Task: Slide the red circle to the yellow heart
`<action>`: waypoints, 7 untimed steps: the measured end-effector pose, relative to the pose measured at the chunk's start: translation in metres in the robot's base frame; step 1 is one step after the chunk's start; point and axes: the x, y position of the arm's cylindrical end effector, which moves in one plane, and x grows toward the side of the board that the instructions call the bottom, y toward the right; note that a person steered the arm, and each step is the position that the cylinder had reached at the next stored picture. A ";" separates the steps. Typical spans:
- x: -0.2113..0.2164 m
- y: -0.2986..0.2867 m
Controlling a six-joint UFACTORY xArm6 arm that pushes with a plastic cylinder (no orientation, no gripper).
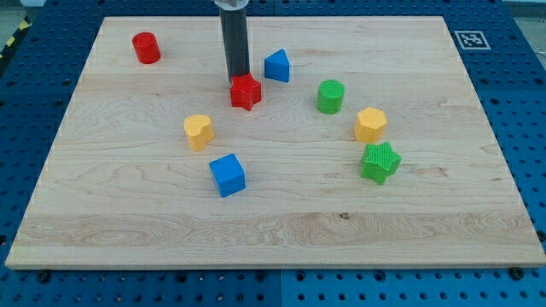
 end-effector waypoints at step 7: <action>-0.086 -0.160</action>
